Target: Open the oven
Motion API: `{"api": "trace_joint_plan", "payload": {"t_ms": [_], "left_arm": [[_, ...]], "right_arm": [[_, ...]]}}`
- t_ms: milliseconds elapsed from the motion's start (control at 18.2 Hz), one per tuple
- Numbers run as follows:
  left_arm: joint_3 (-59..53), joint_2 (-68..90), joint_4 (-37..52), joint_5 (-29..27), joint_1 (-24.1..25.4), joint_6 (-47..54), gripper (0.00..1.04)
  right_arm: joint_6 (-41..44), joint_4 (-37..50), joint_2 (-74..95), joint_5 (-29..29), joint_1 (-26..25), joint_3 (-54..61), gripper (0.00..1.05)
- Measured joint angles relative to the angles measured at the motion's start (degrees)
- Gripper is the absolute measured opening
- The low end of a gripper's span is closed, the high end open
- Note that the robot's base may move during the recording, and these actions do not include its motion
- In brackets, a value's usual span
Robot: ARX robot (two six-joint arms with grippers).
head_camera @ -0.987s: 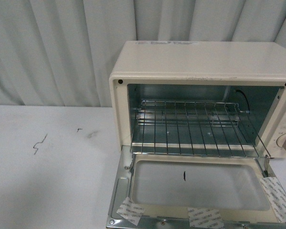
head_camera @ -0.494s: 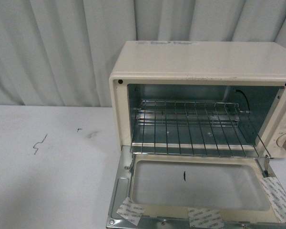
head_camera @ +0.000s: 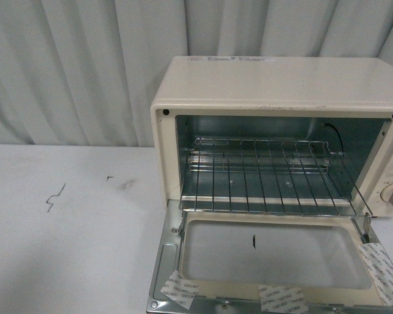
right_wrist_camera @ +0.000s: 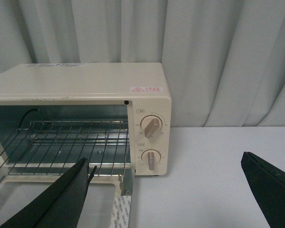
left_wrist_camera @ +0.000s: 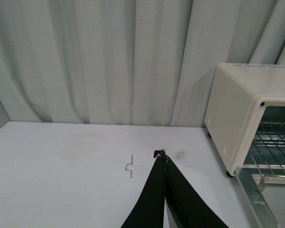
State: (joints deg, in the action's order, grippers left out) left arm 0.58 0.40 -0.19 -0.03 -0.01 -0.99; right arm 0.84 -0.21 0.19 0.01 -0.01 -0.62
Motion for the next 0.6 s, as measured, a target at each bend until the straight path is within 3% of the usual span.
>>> {"api": "trace_joint_plan", "payload": {"t_ms": [110, 439, 603], "left_arm": [[0.00, 0.00, 0.00, 0.04, 0.00, -0.02, 0.04], [-0.02, 0.00, 0.00, 0.02, 0.00, 0.00, 0.56], [0.00, 0.00, -0.02, 0.02, 0.00, 0.00, 0.92]], "right_arm": [[0.00, 0.00, 0.00, 0.00, 0.00, 0.00, 0.98], [0.00, 0.00, 0.00, -0.02, 0.00, 0.00, 0.98], [0.00, 0.00, 0.02, -0.02, 0.00, 0.00, 0.98]]}}
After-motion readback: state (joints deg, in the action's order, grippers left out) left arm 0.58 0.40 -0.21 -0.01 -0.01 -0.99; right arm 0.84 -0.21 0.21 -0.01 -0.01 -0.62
